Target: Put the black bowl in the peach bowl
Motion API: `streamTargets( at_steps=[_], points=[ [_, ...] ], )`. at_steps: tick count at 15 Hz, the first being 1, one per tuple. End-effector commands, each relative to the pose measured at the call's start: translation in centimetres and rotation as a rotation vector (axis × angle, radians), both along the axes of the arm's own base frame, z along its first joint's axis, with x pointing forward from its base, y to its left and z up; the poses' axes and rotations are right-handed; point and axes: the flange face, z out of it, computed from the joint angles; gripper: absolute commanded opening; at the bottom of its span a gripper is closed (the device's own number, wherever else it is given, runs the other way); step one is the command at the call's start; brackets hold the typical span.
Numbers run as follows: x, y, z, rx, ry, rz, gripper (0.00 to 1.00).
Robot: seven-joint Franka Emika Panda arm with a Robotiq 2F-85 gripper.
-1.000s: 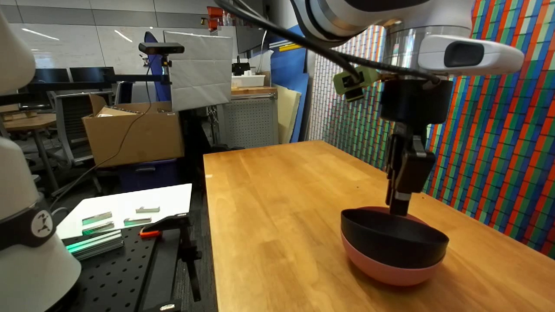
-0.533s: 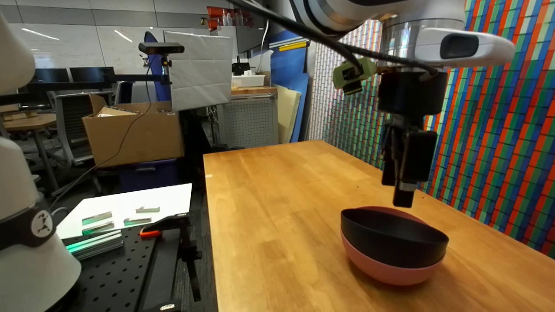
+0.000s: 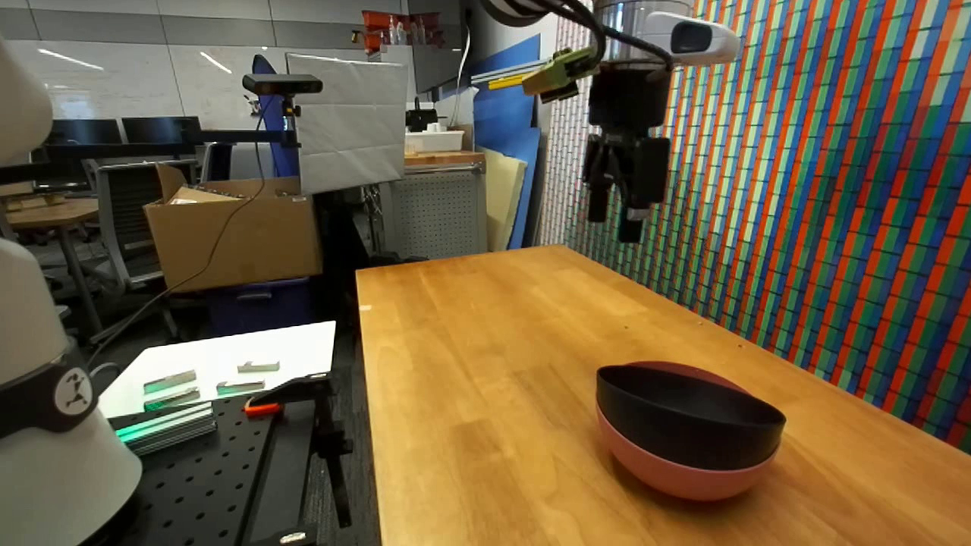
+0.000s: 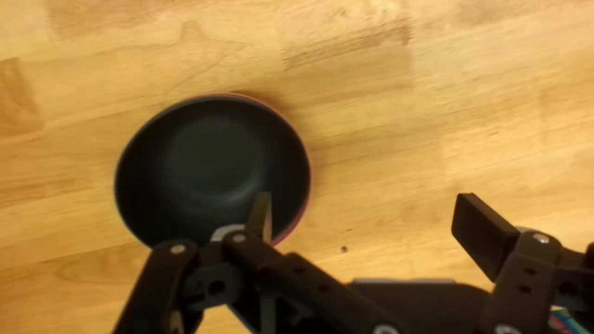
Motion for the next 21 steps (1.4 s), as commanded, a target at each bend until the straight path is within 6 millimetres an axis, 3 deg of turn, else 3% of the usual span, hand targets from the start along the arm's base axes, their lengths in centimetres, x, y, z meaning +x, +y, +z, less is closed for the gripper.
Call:
streamTargets(
  at_steps=[1,5,11,16,17,21],
  points=[
    [0.5,4.6,2.6,0.067,0.064,0.183,1.00],
    [1.2,7.2,5.2,0.033,0.103,0.329,1.00],
    [2.5,6.4,8.7,-0.045,0.058,0.378,1.00],
    [2.7,6.3,9.8,-0.049,0.026,0.378,1.00],
    [2.3,6.5,8.8,-0.040,0.033,0.362,1.00],
    [2.3,6.5,8.5,-0.039,0.039,0.362,1.00]
  ],
)
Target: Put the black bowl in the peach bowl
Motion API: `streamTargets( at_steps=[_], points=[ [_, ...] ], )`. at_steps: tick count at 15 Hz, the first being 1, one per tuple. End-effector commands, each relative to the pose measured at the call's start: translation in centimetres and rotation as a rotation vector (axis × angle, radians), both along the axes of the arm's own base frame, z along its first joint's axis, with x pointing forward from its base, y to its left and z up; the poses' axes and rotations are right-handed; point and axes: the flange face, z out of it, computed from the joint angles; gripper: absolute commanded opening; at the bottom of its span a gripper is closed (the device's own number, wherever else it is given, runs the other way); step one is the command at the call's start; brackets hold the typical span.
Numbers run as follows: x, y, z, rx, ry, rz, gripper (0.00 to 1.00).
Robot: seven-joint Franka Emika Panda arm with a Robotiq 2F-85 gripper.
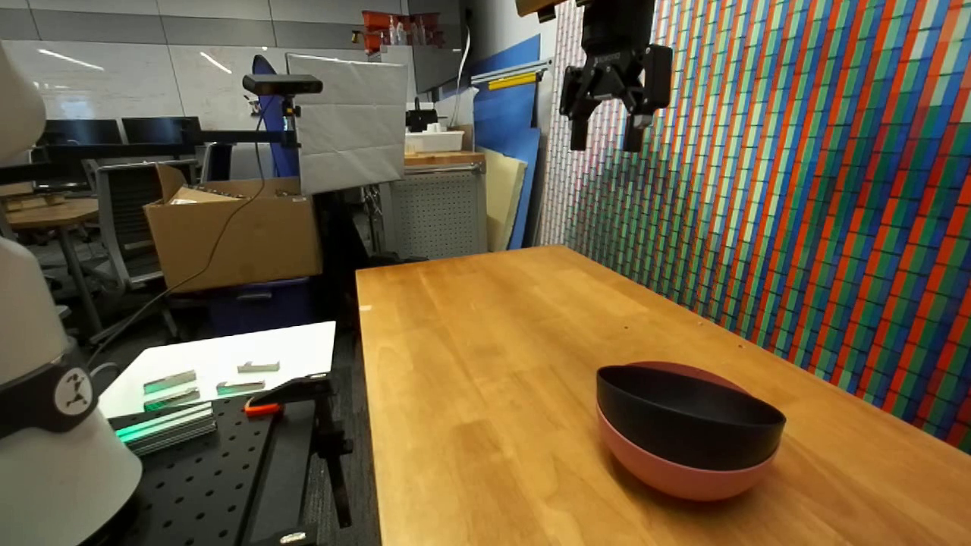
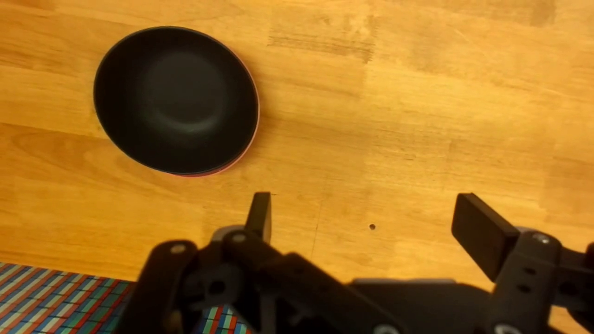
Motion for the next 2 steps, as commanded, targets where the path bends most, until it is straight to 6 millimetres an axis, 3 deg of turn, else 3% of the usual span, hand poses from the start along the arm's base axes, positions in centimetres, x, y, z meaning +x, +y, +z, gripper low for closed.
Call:
streamTargets(
  at_steps=[1,2],
  points=[
    [0.03,0.04,0.02,0.000,0.002,0.000,1.00],
    [0.03,0.04,-0.02,0.000,0.003,0.000,1.00]
  ],
)
